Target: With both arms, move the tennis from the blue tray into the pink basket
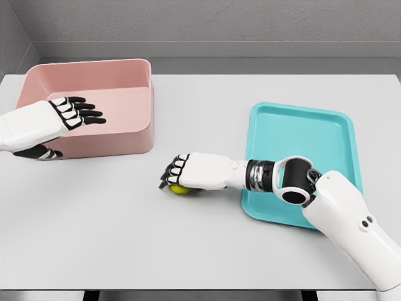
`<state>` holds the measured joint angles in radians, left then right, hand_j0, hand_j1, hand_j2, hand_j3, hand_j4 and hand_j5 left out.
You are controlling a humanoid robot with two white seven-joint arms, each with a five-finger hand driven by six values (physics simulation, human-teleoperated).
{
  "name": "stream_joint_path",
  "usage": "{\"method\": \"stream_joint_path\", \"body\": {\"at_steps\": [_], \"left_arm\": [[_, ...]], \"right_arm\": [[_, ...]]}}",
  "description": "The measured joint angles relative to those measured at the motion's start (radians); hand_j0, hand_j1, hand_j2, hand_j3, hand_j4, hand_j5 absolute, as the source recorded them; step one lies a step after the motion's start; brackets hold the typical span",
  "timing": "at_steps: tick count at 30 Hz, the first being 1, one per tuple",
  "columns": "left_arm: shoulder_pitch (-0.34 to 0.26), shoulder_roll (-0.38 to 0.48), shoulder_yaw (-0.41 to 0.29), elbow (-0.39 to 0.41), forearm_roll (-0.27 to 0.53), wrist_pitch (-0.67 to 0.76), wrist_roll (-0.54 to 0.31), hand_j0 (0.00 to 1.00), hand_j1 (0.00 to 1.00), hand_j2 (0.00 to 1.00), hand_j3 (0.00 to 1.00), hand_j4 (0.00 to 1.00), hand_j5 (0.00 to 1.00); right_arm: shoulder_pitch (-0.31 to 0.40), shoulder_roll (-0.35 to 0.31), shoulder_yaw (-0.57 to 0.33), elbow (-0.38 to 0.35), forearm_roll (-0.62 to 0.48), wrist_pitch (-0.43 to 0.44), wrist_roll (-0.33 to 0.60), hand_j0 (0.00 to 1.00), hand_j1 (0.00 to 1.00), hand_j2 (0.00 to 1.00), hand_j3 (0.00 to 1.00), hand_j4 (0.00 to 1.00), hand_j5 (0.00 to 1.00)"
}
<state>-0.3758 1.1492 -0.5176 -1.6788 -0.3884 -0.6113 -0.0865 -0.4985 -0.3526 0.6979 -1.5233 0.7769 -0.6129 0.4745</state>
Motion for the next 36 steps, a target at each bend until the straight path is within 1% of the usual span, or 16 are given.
{"method": "stream_joint_path", "body": {"at_steps": [4, 7, 11, 14, 15, 17, 18, 19, 22, 24, 26, 27, 29, 32, 35, 36], "left_arm": [[-0.002, 0.0, 0.0, 0.0, 0.0, 0.0, 0.0, 1.0, 1.0, 1.0, 1.0, 1.0, 1.0], [0.0, 0.0, 0.0, 0.0, 0.0, 0.0, 0.0, 1.0, 1.0, 1.0, 1.0, 1.0, 1.0], [-0.002, -0.002, -0.001, 0.001, -0.002, 0.0, 0.0, 1.0, 1.0, 1.0, 1.0, 1.0, 1.0], [-0.002, -0.007, -0.002, 0.0, -0.005, 0.0, 0.0, 1.0, 1.0, 1.0, 1.0, 1.0, 1.0], [-0.002, -0.009, -0.002, 0.001, -0.008, 0.0, 0.0, 1.0, 1.0, 1.0, 1.0, 1.0, 1.0], [-0.002, -0.021, -0.002, 0.001, -0.021, 0.0, 0.0, 1.0, 1.0, 1.0, 1.0, 1.0, 1.0], [-0.003, -0.029, -0.002, 0.0, -0.031, 0.0, 0.0, 1.0, 1.0, 1.0, 1.0, 1.0, 1.0], [-0.005, -0.041, -0.002, 0.0, -0.043, 0.0, 0.0, 1.0, 1.0, 1.0, 1.0, 1.0, 1.0], [-0.012, -0.09, -0.002, -0.007, -0.094, 0.0, 0.0, 1.0, 1.0, 1.0, 1.0, 1.0, 1.0], [-0.014, -0.127, -0.007, -0.019, -0.133, 0.0, -0.012, 1.0, 1.0, 1.0, 1.0, 1.0, 1.0], [-0.021, -0.165, -0.014, -0.027, -0.155, 0.0, -0.04, 1.0, 1.0, 1.0, 1.0, 1.0, 1.0], [-0.041, -0.184, -0.02, -0.03, -0.162, 0.0, -0.057, 1.0, 1.0, 1.0, 1.0, 1.0, 1.0], [-0.098, -0.218, -0.054, -0.031, -0.172, 0.0, -0.08, 1.0, 1.0, 1.0, 1.0, 1.0, 1.0], [-0.163, -0.258, -0.13, -0.026, -0.182, 0.0, -0.097, 1.0, 1.0, 1.0, 1.0, 1.0, 1.0], [-0.207, -0.281, -0.202, -0.023, -0.183, 0.0, -0.104, 1.0, 1.0, 1.0, 1.0, 1.0, 1.0], [-0.229, -0.288, -0.226, -0.022, -0.183, 0.0, -0.105, 1.0, 1.0, 1.0, 1.0, 1.0, 1.0]], "right_arm": [[-0.003, -0.004, -0.033, -0.014, -0.004, 0.0, 0.027, 0.99, 0.99, 0.99, 0.99, 0.99, 0.99], [-0.005, -0.005, -0.053, -0.056, -0.008, 0.0, 0.033, 0.99, 0.99, 0.99, 0.99, 0.99, 0.99], [-0.005, -0.007, -0.106, -0.114, -0.014, 0.0, 0.034, 1.0, 1.0, 1.0, 1.0, 1.0, 1.0], [0.002, -0.031, -0.195, -0.133, -0.033, -0.001, 0.034, 1.0, 1.0, 1.0, 1.0, 1.0, 1.0], [0.003, -0.05, -0.239, -0.137, -0.053, -0.001, 0.034, 1.0, 1.0, 1.0, 1.0, 1.0, 1.0], [0.017, -0.117, -0.321, -0.152, -0.122, -0.001, 0.034, 1.0, 1.0, 1.0, 1.0, 1.0, 1.0], [0.04, -0.153, -0.357, -0.164, -0.162, -0.001, 0.034, 1.0, 1.0, 1.0, 1.0, 1.0, 1.0], [0.081, -0.186, -0.396, -0.177, -0.199, -0.001, 0.034, 1.0, 1.0, 1.0, 1.0, 1.0, 1.0], [0.144, -0.256, -0.506, -0.2, -0.278, -0.001, 0.034, 1.0, 1.0, 1.0, 1.0, 1.0, 1.0], [0.248, -0.287, -0.588, -0.207, -0.316, -0.002, 0.034, 1.0, 1.0, 1.0, 1.0, 1.0, 1.0], [0.314, -0.302, -0.682, -0.21, -0.358, -0.002, 0.034, 1.0, 1.0, 1.0, 1.0, 1.0, 1.0], [0.34, -0.307, -0.722, -0.212, -0.375, -0.001, 0.033, 1.0, 1.0, 1.0, 1.0, 1.0, 1.0], [0.38, -0.31, -0.781, -0.213, -0.404, -0.001, 0.033, 1.0, 1.0, 1.0, 1.0, 1.0, 1.0], [0.403, -0.31, -0.822, -0.212, -0.424, -0.001, 0.032, 1.0, 1.0, 1.0, 1.0, 1.0, 1.0], [0.44, -0.301, -0.858, -0.211, -0.438, -0.001, 0.032, 1.0, 1.0, 1.0, 1.0, 1.0, 1.0], [0.483, -0.298, -0.88, -0.208, -0.448, -0.001, 0.033, 1.0, 1.0, 1.0, 1.0, 1.0, 1.0]]}}
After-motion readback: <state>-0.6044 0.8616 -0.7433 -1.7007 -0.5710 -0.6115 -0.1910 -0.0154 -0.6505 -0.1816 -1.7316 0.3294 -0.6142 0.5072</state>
